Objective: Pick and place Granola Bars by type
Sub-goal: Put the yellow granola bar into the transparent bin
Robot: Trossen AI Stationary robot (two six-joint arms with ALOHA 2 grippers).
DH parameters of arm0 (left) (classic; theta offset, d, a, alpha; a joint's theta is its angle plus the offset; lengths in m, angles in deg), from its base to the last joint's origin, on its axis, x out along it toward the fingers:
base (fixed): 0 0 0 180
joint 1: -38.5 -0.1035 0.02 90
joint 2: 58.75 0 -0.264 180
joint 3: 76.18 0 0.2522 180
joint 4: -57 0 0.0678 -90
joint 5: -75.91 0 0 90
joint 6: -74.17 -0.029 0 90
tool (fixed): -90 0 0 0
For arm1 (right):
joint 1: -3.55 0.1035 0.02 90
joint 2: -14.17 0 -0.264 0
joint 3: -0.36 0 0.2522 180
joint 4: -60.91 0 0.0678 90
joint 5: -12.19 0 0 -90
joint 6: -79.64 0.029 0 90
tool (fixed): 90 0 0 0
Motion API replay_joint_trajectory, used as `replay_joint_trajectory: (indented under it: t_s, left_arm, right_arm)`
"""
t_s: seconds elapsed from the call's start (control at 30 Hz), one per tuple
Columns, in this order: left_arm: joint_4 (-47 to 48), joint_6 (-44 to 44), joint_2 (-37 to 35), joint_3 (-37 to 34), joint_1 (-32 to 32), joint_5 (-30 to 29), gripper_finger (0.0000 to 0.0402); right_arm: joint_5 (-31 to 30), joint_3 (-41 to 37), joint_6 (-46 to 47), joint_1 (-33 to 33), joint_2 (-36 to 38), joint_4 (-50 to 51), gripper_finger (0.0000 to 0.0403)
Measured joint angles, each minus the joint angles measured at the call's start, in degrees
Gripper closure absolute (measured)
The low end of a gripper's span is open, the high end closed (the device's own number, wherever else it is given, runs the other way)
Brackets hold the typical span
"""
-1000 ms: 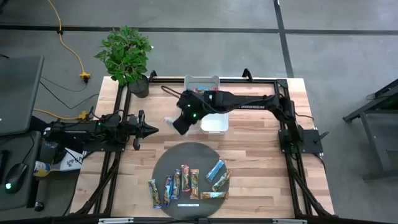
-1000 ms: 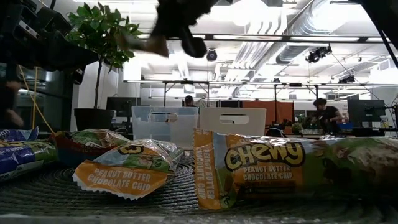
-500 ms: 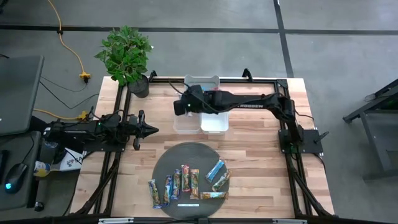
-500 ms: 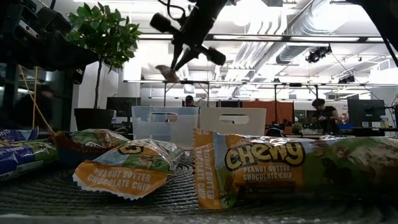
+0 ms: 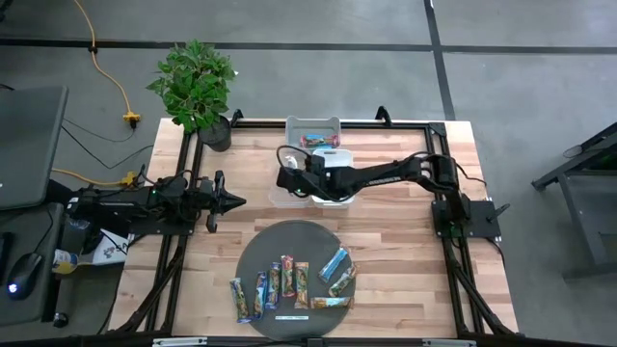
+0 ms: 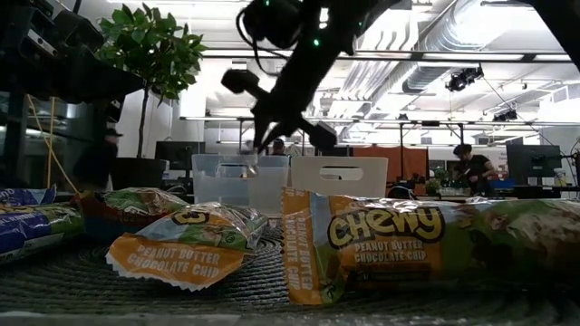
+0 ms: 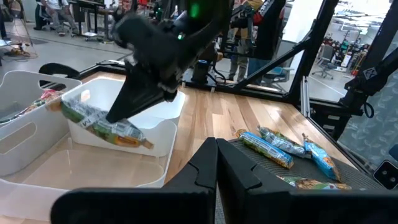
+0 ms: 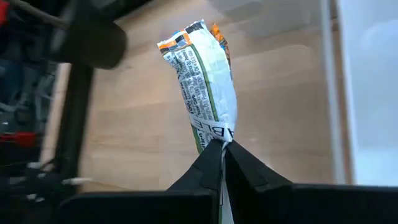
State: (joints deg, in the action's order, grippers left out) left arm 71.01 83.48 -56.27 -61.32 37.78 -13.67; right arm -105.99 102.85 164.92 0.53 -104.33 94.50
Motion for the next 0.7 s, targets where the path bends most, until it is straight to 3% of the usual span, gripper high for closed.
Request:
replay_joint_trajectory:
  t_s: [0.7]
  left_arm:
    - [0.00, 0.00, 0.01, 0.00, 0.01, 0.00, 0.0401]
  right_arm:
    - [1.73, -0.11, -4.73, -1.11, 0.07, -0.49, 0.0402]
